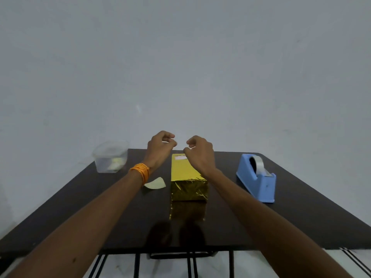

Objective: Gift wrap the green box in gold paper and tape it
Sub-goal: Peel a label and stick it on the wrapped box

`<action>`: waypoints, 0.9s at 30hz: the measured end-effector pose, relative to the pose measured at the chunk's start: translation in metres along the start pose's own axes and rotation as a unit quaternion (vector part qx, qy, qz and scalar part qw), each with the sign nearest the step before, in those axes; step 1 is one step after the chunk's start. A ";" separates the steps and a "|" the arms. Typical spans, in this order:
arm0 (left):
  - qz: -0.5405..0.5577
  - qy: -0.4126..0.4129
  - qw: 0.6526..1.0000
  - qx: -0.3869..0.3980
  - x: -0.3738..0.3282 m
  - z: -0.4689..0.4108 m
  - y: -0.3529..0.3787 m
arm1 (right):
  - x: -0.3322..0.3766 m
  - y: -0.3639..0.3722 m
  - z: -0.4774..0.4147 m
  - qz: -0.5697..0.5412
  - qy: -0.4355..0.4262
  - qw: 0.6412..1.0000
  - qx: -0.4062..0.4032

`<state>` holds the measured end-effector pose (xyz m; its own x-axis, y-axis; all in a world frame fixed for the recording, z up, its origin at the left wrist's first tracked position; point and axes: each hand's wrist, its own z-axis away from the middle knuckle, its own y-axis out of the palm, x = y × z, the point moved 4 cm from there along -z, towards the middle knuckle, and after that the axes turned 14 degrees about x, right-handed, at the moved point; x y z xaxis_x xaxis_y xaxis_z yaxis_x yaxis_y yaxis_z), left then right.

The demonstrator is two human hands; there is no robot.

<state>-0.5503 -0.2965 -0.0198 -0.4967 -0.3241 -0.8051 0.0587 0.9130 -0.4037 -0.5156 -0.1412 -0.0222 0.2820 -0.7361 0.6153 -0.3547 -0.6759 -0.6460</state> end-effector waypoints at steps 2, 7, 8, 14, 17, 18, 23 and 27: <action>0.012 0.006 1.000 0.022 -0.014 0.001 0.031 | -0.019 -0.026 0.012 0.014 0.007 1.000 -0.025; 0.043 0.008 0.997 0.066 -0.037 0.000 0.098 | -0.067 -0.078 0.036 0.034 0.049 0.995 -0.080; 0.045 0.009 0.996 0.073 -0.041 0.001 0.112 | -0.077 -0.089 0.043 0.039 0.059 0.993 -0.094; 0.070 -0.014 0.986 0.149 -0.049 0.002 0.181 | -0.131 -0.124 0.070 0.062 0.078 0.984 -0.149; 0.074 -0.028 0.979 0.186 -0.043 0.003 0.206 | -0.147 -0.133 0.084 0.083 0.116 0.979 -0.148; 0.072 -0.032 0.978 0.196 -0.041 0.003 0.213 | -0.153 -0.134 0.088 0.075 0.128 0.978 -0.143; 0.079 -0.074 0.968 0.228 -0.029 0.006 0.247 | -0.187 -0.130 0.098 -0.007 0.183 0.978 -0.100; 0.069 -0.108 0.957 0.261 -0.021 0.006 0.270 | -0.211 -0.122 0.099 -0.020 0.216 0.975 -0.056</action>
<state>-0.5190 -0.0447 -0.1141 -0.2650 -0.3041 -0.9150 0.5634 0.7213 -0.4029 -0.4435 0.0930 -0.1182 -0.0960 -0.6092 0.7872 -0.4536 -0.6771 -0.5794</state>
